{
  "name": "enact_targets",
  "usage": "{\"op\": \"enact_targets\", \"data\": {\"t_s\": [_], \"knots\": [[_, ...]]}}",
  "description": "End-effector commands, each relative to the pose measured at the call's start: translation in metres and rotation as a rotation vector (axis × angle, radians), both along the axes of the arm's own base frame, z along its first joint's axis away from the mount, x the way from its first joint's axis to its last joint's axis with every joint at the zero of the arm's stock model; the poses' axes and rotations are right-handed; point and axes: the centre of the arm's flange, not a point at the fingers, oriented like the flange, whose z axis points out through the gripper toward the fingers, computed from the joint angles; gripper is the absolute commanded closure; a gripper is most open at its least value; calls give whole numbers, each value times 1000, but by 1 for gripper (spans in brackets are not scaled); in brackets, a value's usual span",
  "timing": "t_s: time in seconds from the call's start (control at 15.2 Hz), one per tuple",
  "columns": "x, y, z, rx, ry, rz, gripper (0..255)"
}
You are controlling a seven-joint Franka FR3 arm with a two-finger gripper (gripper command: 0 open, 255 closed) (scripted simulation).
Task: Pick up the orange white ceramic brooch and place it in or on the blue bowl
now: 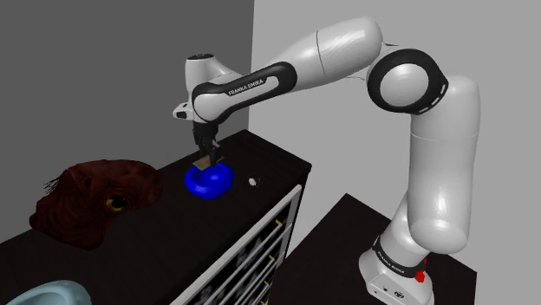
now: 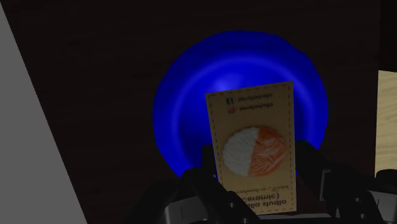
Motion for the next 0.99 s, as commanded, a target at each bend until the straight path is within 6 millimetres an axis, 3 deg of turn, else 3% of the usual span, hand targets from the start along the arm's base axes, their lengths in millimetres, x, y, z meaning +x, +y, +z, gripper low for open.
{"op": "enact_targets", "data": {"t_s": [0.0,0.59,0.92], "knots": [[0,0,-11,0,0,0,255],[0,0,-58,0,0,0,255],[0,0,-58,0,0,0,255]]}}
